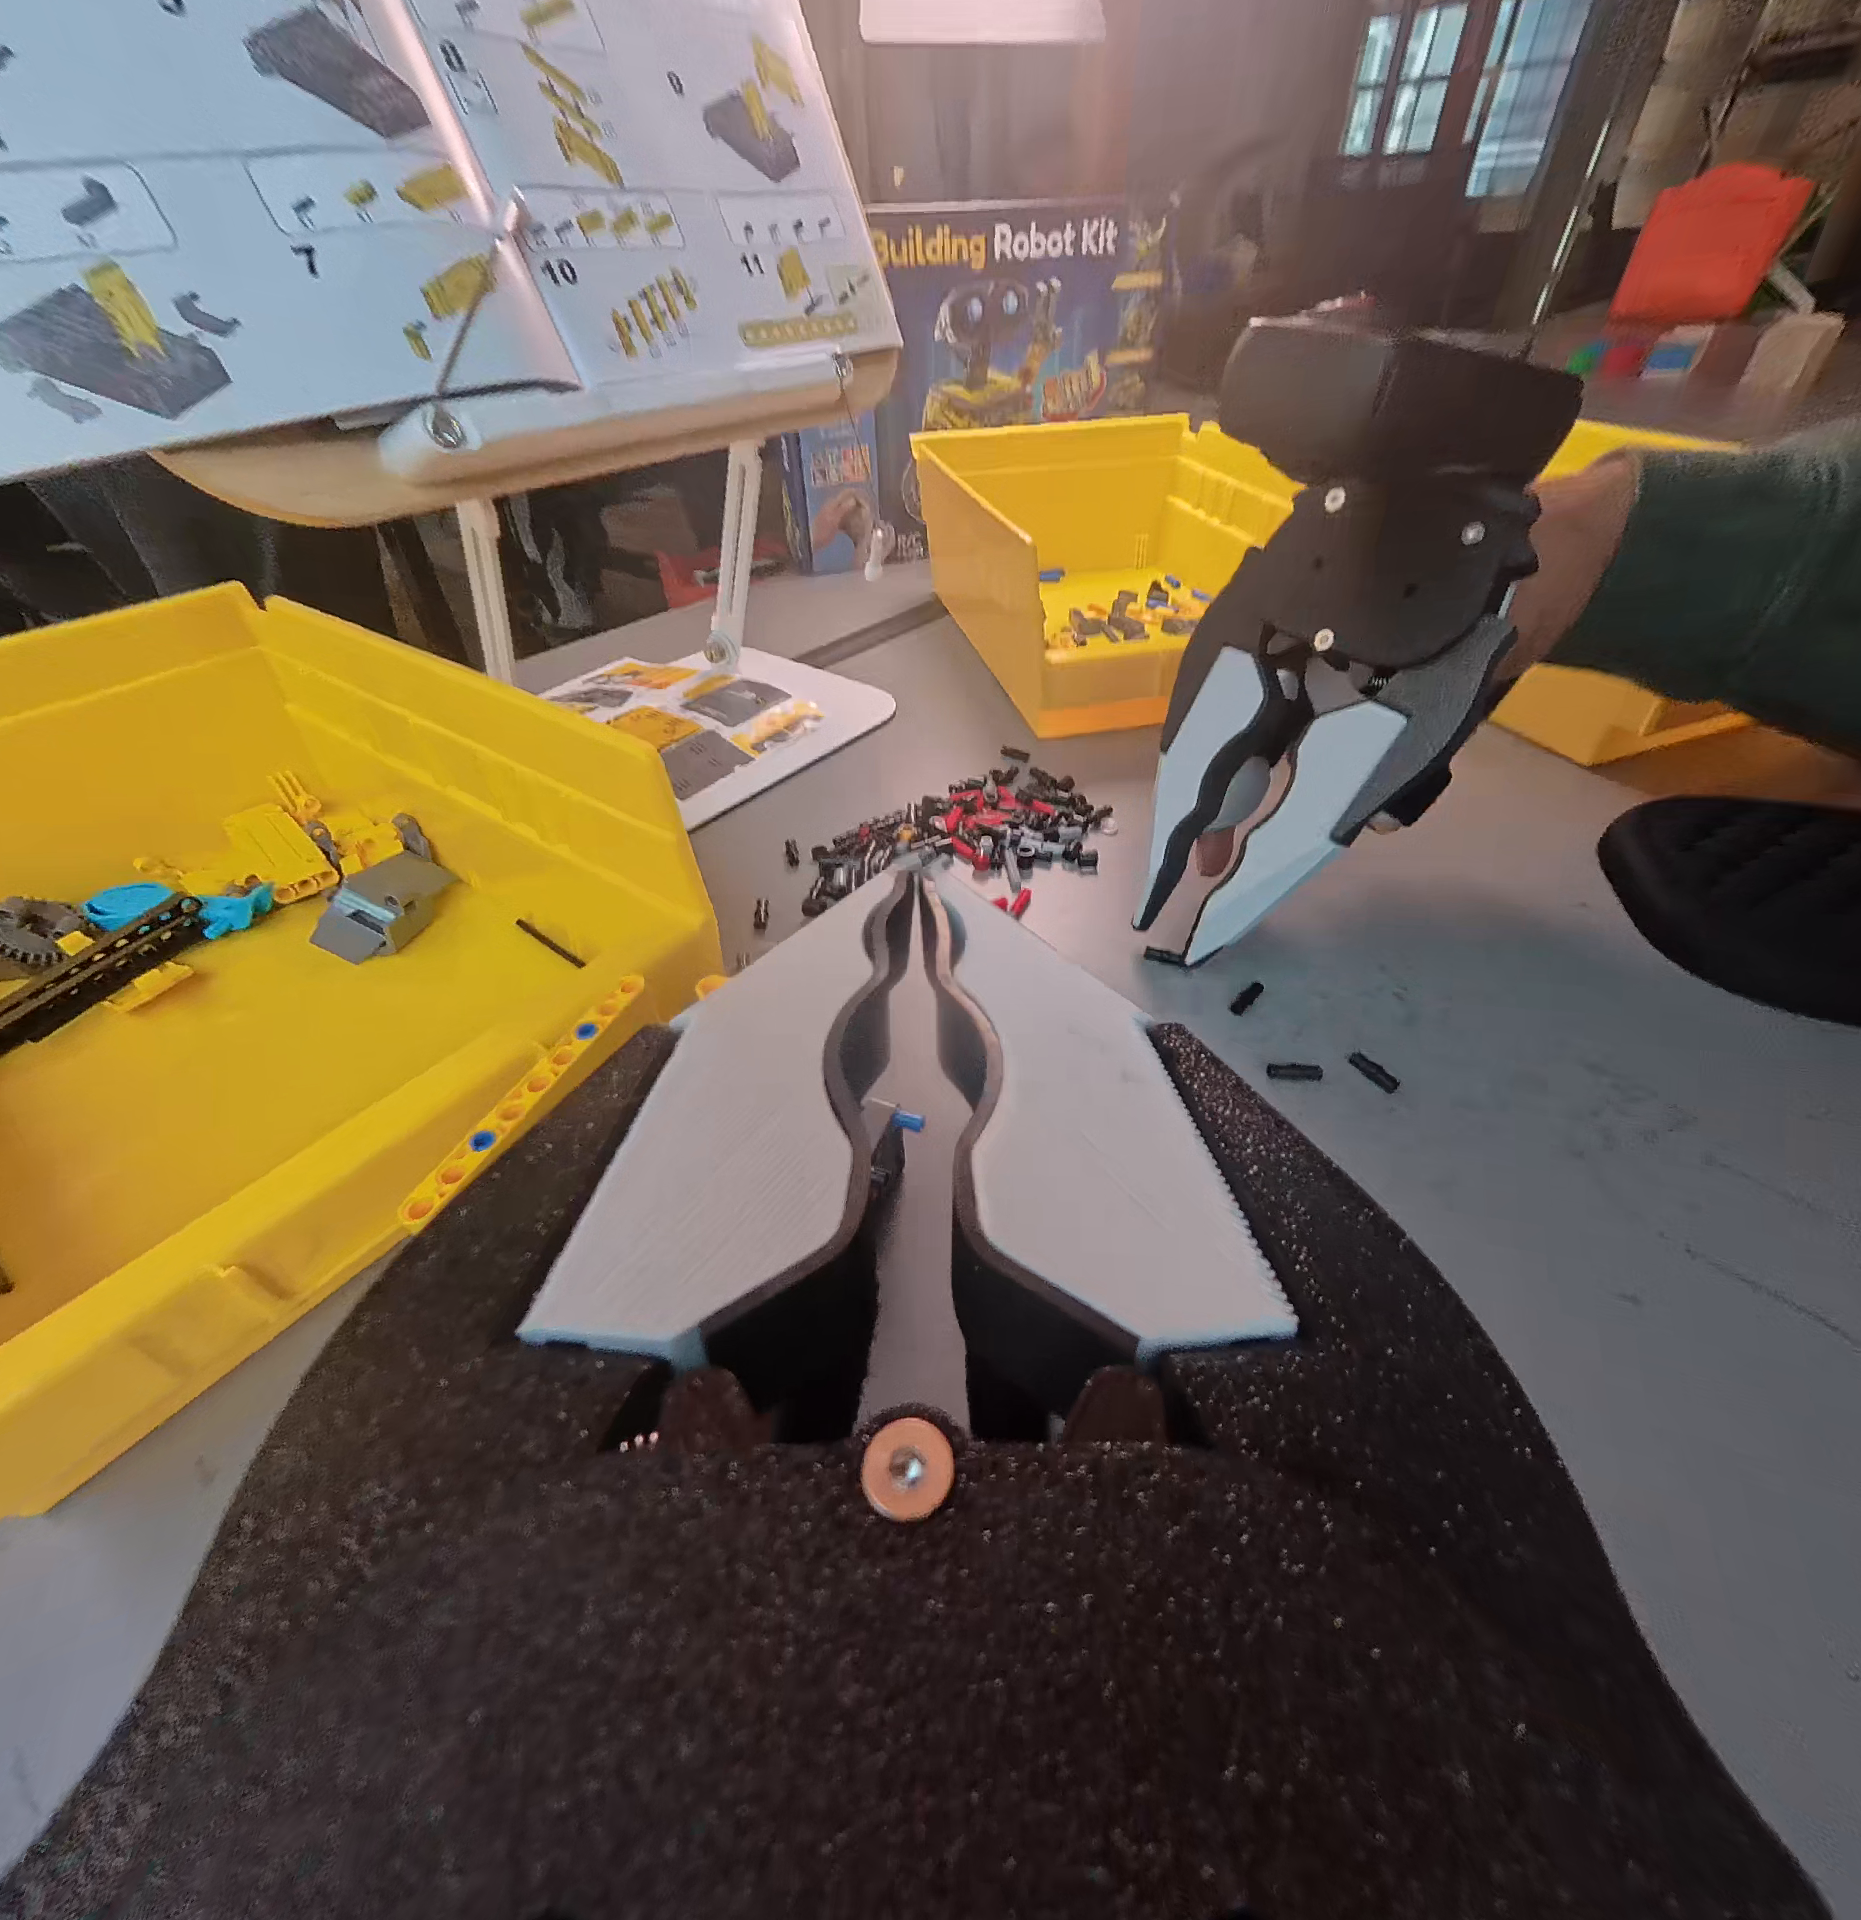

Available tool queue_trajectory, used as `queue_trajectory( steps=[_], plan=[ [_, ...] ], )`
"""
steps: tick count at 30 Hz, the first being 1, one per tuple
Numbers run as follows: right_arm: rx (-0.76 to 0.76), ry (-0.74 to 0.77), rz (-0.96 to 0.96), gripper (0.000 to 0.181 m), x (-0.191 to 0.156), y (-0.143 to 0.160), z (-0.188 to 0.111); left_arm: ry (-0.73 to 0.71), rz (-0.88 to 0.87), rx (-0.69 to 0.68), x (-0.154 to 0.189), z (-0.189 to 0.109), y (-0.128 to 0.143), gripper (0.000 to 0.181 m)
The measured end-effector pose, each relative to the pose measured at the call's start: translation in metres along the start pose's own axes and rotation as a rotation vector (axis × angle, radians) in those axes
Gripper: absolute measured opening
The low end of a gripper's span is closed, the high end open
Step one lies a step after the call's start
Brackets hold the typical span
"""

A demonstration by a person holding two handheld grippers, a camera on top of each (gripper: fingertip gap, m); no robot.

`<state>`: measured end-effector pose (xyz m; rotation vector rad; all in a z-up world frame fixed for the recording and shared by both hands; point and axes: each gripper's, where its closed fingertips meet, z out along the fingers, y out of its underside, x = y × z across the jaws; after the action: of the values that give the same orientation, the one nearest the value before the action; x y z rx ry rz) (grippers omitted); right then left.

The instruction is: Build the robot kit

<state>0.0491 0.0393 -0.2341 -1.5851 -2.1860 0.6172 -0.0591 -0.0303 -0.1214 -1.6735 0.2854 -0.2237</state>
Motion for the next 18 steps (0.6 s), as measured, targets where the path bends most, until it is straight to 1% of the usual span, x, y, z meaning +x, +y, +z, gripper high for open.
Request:
queue_trajectory(
  steps=[4,8,10,13,15,18],
  plan=[
    [0.153,0.041,0.039,0.023,0.0,-0.02,-0.014,0.016,-0.088,0.111,-0.008,-0.012,-0.031,0.0],
    [0.273,0.077,0.067,0.024,0.0,-0.032,-0.025,0.022,-0.109,0.129,-0.012,-0.017,-0.044,0.0],
    [0.363,0.091,0.075,0.026,-0.001,-0.043,-0.033,0.017,-0.119,0.128,-0.014,-0.016,-0.045,0.0],
    [0.538,0.083,0.063,0.028,-0.01,-0.063,-0.05,0.015,-0.137,0.114,-0.016,-0.013,-0.04,0.0],
    [0.566,0.095,0.05,0.029,-0.012,-0.066,-0.055,0.014,-0.145,0.108,-0.016,-0.011,-0.035,0.0],
    [0.565,0.152,0.037,0.029,-0.006,-0.064,-0.056,0.009,-0.136,0.076,-0.014,-0.007,-0.022,0.012]
  ],
)
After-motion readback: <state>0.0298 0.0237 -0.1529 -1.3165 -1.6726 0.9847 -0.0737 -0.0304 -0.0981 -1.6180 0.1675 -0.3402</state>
